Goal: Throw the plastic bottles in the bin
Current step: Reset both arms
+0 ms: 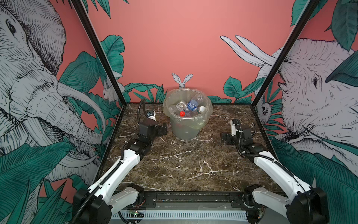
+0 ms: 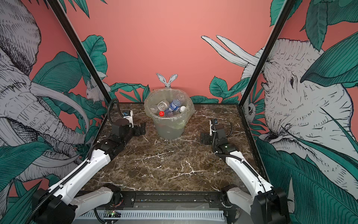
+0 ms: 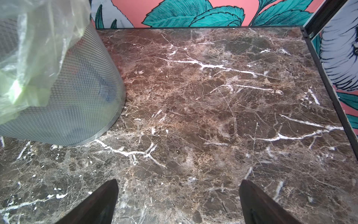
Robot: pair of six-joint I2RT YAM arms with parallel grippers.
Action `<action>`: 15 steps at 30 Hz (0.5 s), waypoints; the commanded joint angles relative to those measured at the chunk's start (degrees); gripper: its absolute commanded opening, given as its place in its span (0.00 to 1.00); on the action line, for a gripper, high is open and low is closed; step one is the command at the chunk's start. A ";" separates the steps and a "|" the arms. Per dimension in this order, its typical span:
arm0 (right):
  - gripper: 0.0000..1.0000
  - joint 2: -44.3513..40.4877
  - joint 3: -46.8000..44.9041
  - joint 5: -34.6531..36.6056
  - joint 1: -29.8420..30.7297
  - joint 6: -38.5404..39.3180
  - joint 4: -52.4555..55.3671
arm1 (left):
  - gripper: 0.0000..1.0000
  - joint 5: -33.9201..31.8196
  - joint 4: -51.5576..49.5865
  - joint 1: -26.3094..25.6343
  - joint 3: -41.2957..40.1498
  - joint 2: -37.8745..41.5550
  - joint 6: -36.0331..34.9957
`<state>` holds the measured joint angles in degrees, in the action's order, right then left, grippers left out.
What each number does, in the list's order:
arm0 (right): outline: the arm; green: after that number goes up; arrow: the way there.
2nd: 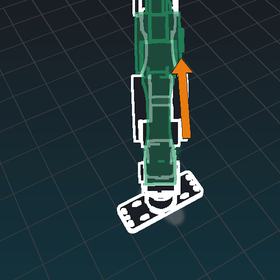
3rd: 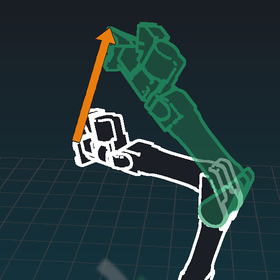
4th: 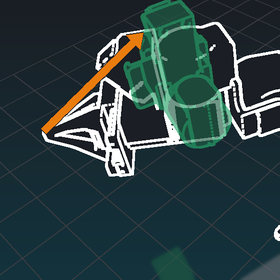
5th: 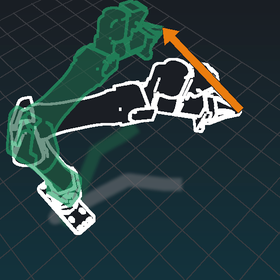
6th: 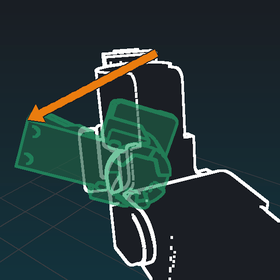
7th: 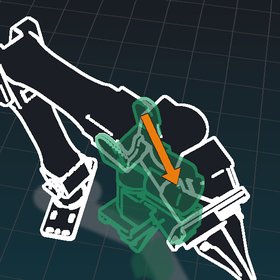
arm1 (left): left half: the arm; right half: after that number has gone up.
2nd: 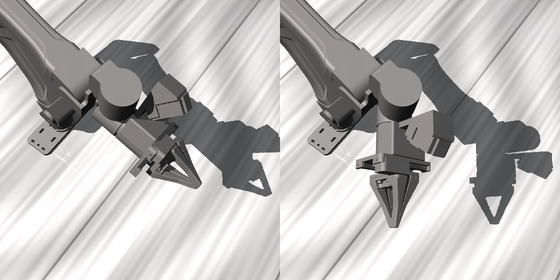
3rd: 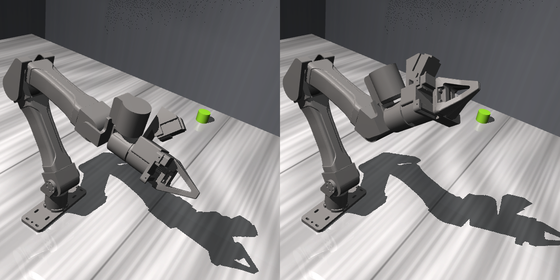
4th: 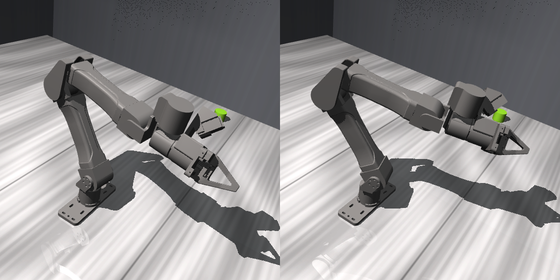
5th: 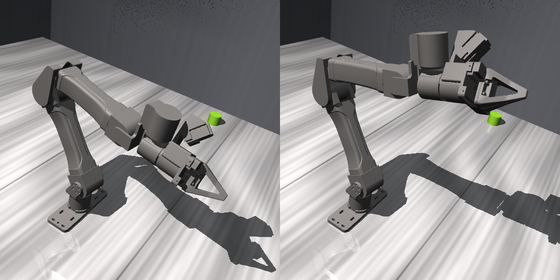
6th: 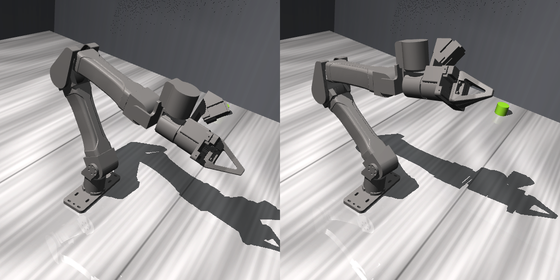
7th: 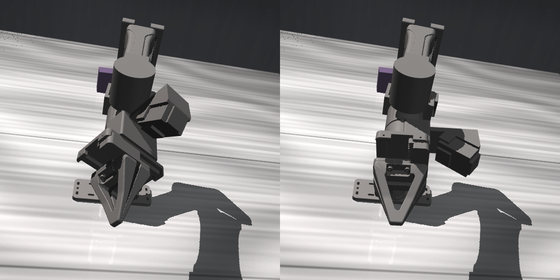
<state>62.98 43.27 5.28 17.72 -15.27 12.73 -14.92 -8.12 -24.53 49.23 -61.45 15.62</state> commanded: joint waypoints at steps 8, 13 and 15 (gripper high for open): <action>1.00 0.61 1.20 4.25 -8.00 -1.11 0.14 | 1.00 -5.97 12.73 0.33 -7.44 -6.14 -12.23; 1.00 1.40 1.18 6.74 -10.88 0.04 -0.71 | 1.00 -10.60 27.47 0.60 -14.59 -7.11 -21.96; 1.00 2.08 0.88 5.82 -12.03 0.47 -1.51 | 1.00 -11.62 31.39 1.61 -16.08 -8.04 -24.37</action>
<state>64.25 43.29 9.80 6.61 -15.73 13.47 -22.68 11.94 -24.03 34.70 -69.45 -1.78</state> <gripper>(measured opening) 0.998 0.995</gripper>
